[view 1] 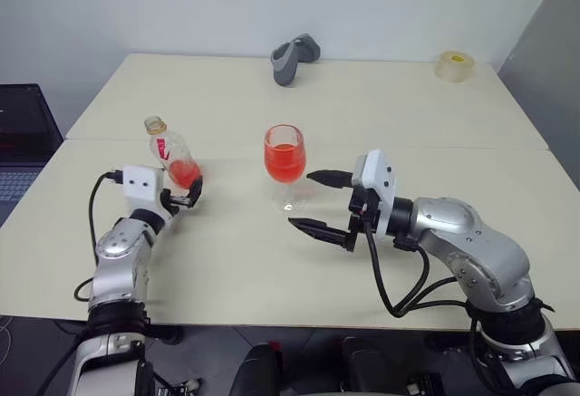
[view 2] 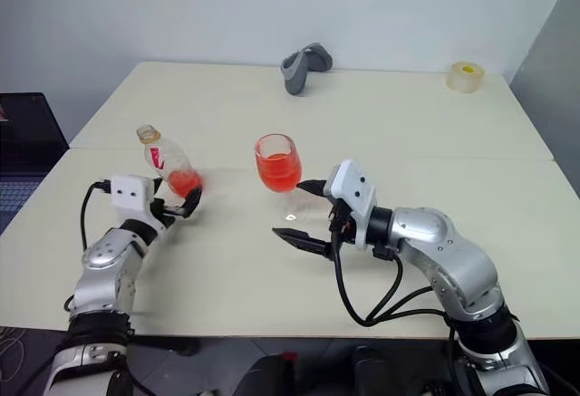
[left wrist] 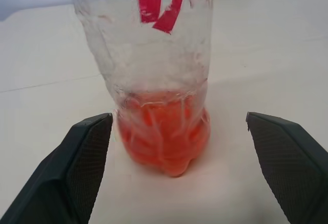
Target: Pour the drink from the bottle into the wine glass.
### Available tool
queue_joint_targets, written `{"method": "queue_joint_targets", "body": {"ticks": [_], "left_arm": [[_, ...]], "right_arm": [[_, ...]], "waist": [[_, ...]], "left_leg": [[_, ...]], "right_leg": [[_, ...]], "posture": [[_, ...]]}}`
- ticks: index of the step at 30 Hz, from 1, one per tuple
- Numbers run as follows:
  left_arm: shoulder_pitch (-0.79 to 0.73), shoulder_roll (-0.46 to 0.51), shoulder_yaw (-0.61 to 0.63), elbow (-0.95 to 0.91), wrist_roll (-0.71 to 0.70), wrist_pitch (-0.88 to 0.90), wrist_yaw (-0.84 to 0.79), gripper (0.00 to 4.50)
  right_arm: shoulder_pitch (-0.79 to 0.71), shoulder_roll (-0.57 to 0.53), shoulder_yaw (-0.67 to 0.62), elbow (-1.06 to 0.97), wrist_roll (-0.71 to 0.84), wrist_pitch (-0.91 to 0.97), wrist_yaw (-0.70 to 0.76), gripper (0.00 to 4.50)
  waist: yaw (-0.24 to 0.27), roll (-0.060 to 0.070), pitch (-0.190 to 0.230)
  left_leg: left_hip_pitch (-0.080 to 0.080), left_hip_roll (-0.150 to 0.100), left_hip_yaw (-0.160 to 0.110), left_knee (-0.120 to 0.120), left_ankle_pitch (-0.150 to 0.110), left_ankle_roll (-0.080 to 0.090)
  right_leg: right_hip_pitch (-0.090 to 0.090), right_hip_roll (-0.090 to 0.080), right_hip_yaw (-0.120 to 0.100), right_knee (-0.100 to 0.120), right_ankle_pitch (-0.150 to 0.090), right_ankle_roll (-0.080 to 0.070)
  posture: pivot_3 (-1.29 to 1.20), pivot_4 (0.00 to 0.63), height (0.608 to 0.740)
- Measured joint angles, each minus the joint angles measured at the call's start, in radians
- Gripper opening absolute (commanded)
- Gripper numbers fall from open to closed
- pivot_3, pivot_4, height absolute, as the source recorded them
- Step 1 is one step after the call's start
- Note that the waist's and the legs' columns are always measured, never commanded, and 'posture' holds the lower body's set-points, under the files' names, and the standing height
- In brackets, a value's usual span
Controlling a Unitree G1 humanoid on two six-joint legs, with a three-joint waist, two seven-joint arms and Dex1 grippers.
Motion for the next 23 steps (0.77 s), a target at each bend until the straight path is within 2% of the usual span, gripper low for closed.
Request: {"method": "queue_joint_targets", "body": {"ticks": [6,12,18,23], "left_arm": [[0.106,-0.022,0.044,-0.159,0.000,0.073,0.111,4.48],[0.194,-0.057,0.035,-0.286,0.002,0.077,0.124,4.48],[0.234,-0.078,0.037,-0.361,-0.006,0.100,0.139,4.48],[0.249,-0.090,0.037,-0.381,-0.018,0.121,0.139,4.48]], "right_arm": [[0.156,-0.001,-0.069,-0.006,-0.017,-0.018,-0.078,4.50],[0.259,0.040,-0.149,0.116,-0.069,-0.174,-0.125,4.50],[0.225,0.138,-0.265,0.316,-0.127,-0.363,-0.237,4.50],[0.170,0.162,-0.282,0.427,-0.170,-0.464,-0.279,4.50]], "waist": [[0.005,0.000,0.000],[0.002,-0.001,0.000],[0.001,0.000,0.000],[0.000,0.000,0.000]], "left_leg": [[0.000,-0.001,0.000,0.000,0.000,0.000],[0.002,-0.001,0.002,-0.001,0.000,0.000],[0.002,0.000,0.003,-0.002,0.000,0.000],[0.003,0.000,0.004,-0.002,0.000,0.000]], "right_leg": [[0.000,-0.001,0.000,-0.001,0.000,0.000],[0.001,-0.001,0.001,0.000,0.000,0.000],[0.001,0.000,0.003,0.000,0.000,0.000],[0.001,0.000,0.003,0.000,0.000,0.000]], "posture": [[0.00,0.150,0.740],[0.00,0.150,0.740],[0.00,0.150,0.740],[0.00,0.150,0.740]]}}
